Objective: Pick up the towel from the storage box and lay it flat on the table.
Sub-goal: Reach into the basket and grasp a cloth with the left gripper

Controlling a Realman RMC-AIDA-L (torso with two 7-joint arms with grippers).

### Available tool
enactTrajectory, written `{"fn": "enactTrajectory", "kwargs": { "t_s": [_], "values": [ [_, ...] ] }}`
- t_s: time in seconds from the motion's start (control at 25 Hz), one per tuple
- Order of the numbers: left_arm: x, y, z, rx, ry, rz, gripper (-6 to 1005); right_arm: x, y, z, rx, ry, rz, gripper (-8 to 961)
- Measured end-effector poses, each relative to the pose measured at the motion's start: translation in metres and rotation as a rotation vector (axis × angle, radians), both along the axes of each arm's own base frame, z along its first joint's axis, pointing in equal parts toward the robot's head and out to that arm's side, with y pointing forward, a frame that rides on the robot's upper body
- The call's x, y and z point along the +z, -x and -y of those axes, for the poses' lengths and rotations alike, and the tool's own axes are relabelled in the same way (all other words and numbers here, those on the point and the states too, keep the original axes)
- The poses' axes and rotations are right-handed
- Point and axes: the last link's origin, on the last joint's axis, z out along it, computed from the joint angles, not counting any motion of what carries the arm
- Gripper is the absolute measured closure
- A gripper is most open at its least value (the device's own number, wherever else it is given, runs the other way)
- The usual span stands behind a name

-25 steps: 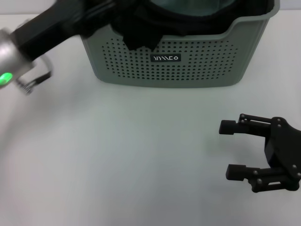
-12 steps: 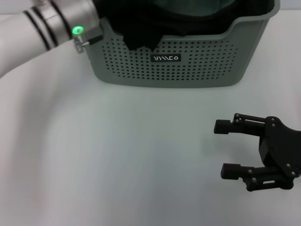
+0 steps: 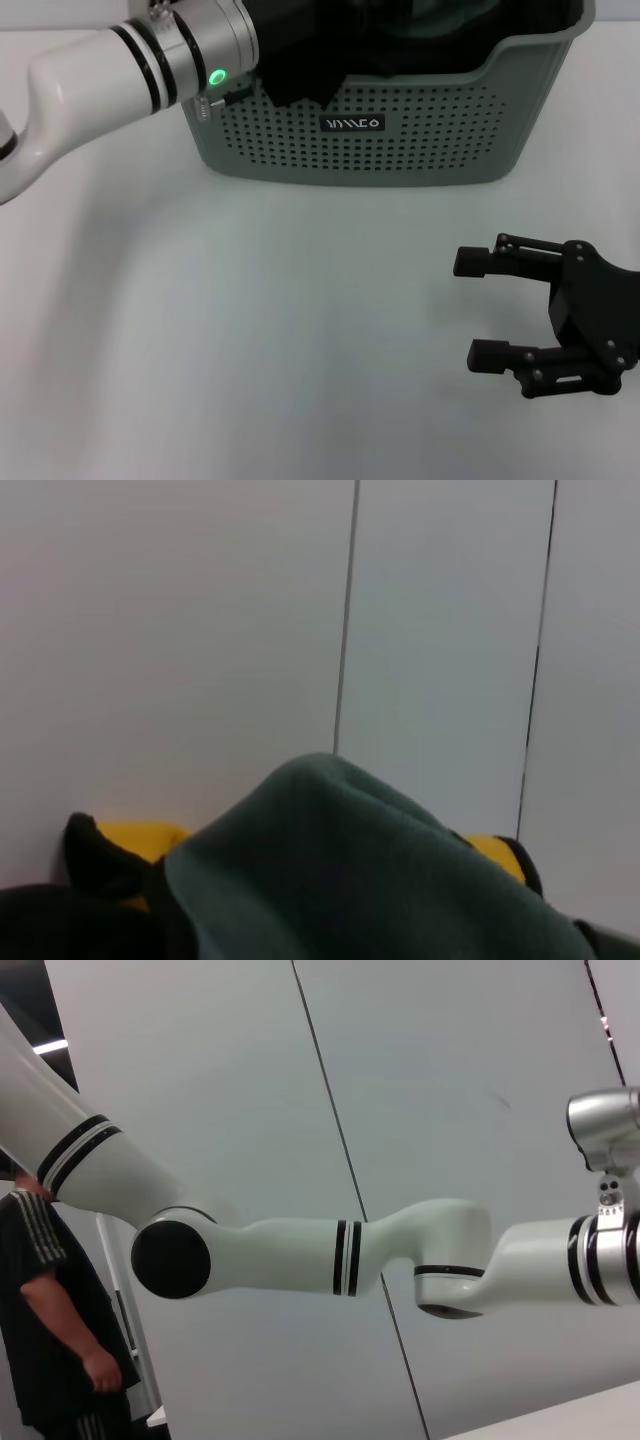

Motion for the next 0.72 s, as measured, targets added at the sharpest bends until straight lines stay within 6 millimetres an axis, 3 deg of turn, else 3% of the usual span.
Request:
{"fn": "enactTrajectory", "kwargs": {
  "t_s": [0.16,0.4,0.72],
  "values": [
    [-0.0022,0.0005,0.0002,0.001,0.0,-0.013,132,0.0005,0.0006,-0.0006,0.001,-0.003,-0.003,109],
    [0.0004,0.0025,0.0008,0.003,-0.018,0.0,334,0.0004,0.0005,-0.0006,0.0,-0.002,-0.004,109],
    [0.0064,0.0048,0.0034,0.004,-0.04,0.033,676,0.0006,-0.0001,-0.0001,-0.003,-0.003,-0.005,109]
  ]
}}
